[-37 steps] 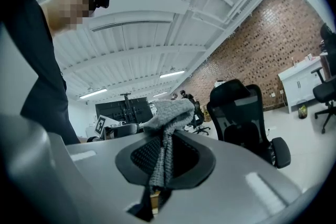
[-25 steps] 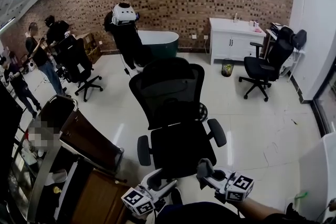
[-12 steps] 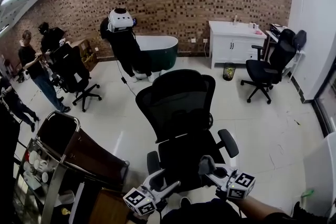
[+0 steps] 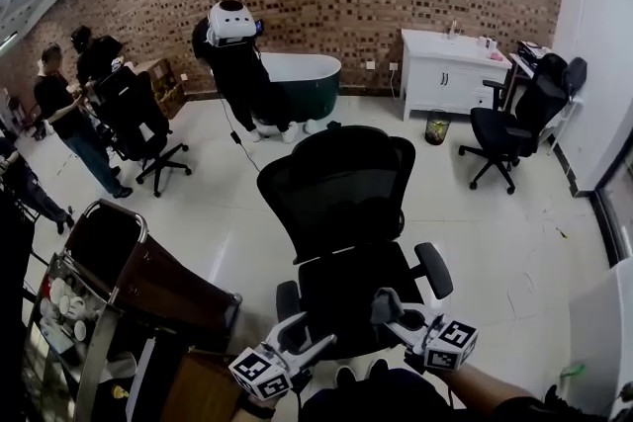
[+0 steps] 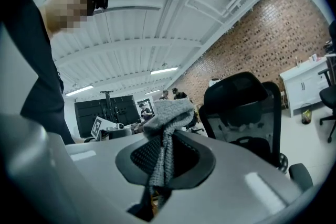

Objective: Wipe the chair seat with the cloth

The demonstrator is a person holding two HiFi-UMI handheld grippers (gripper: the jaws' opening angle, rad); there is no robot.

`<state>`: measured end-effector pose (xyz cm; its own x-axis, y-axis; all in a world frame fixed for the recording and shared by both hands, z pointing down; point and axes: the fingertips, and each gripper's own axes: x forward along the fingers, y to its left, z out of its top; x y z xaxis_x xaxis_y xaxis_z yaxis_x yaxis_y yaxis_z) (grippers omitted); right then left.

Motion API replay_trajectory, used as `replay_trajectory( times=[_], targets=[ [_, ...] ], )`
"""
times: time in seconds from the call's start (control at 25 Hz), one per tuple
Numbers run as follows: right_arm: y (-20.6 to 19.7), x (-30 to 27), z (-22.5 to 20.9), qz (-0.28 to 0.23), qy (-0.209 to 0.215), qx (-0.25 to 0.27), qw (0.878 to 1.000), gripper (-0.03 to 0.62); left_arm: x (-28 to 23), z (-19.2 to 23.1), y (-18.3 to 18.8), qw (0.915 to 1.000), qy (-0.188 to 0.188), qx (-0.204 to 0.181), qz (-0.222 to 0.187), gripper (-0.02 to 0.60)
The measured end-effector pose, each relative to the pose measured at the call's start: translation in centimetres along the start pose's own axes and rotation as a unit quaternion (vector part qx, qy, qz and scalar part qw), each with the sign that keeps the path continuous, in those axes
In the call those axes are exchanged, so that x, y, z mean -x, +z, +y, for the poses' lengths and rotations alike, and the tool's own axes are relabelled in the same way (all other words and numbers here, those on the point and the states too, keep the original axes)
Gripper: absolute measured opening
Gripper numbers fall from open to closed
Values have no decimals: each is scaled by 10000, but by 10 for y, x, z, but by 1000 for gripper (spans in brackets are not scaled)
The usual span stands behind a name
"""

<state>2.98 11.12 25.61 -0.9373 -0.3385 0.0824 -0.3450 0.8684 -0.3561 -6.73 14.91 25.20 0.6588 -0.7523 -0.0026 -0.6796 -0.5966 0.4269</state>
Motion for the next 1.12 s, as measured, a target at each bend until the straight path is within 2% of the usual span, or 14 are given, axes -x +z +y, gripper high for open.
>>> replay_trajectory(
  times=[0.24, 0.44, 0.56, 0.72, 1.0, 1.12],
  targets=[
    [-24, -31, -35, 470, 227, -49, 9986, 29, -4, 40, -21, 9987, 411, 261, 135, 319],
    [-79, -67, -75, 1160, 498, 96, 9920, 29, -14, 83, -45, 9946, 809, 619, 191, 319],
    [-126, -95, -105, 1638, 646, -25, 9844, 29, -25, 114, -70, 9903, 977, 930, 325, 319],
    [-190, -142, -153, 2252, 785, -239, 9709, 29, -46, 166, -114, 9856, 1166, 1086, 563, 320],
    [-308, -221, -209, 3220, 1062, 98, 9407, 29, -66, 232, -178, 9796, 1315, 1341, 719, 321],
    [-351, -256, -240, 3508, 977, 95, 9313, 29, -76, 257, -199, 9789, 1343, 1396, 647, 321]
  ],
)
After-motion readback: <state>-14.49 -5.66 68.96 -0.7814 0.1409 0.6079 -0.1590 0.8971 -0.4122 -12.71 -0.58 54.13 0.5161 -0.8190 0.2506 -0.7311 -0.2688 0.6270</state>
